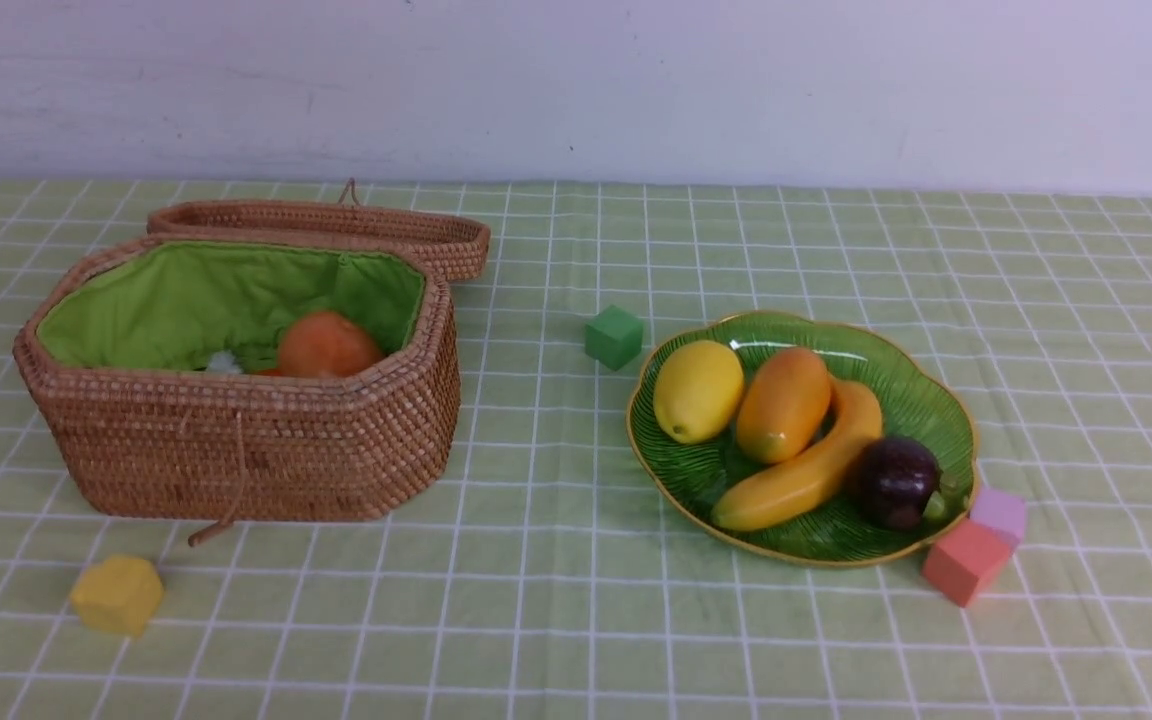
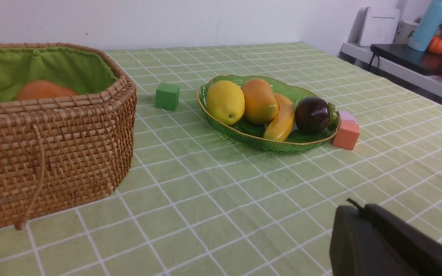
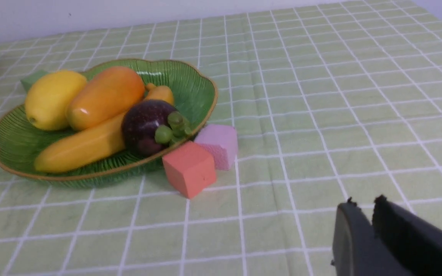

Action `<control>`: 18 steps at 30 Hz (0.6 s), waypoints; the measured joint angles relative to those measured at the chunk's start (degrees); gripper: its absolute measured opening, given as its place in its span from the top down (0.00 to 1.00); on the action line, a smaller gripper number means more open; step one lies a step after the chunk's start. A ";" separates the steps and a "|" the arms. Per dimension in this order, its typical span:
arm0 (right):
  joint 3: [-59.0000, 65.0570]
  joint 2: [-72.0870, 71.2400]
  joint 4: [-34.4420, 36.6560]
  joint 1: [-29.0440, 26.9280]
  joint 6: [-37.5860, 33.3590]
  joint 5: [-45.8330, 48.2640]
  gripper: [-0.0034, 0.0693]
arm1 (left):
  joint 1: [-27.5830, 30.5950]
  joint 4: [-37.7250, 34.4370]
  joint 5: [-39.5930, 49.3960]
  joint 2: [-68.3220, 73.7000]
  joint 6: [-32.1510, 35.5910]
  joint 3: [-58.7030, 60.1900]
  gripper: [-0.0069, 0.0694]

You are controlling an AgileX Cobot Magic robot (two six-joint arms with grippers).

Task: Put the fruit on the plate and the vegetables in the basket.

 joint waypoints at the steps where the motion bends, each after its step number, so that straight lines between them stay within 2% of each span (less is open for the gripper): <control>1: 0.81 -0.31 0.31 -0.39 0.07 0.98 0.84 | 0.00 0.00 0.00 0.00 0.00 0.00 0.92; 8: 0.87 -0.31 0.86 -0.81 0.07 1.56 0.85 | 0.00 0.00 0.30 0.00 0.00 0.00 0.92; 10: 0.87 -0.31 0.86 -0.81 0.07 1.56 0.87 | 0.00 0.00 0.30 0.00 0.00 0.00 0.92; 13: 0.87 -0.31 0.86 -0.81 0.07 1.58 0.97 | 0.00 0.00 0.42 0.00 0.00 0.00 0.92; 18: 0.87 -0.31 0.86 -0.81 0.07 1.58 0.98 | 0.00 0.00 0.76 0.00 0.00 0.00 0.91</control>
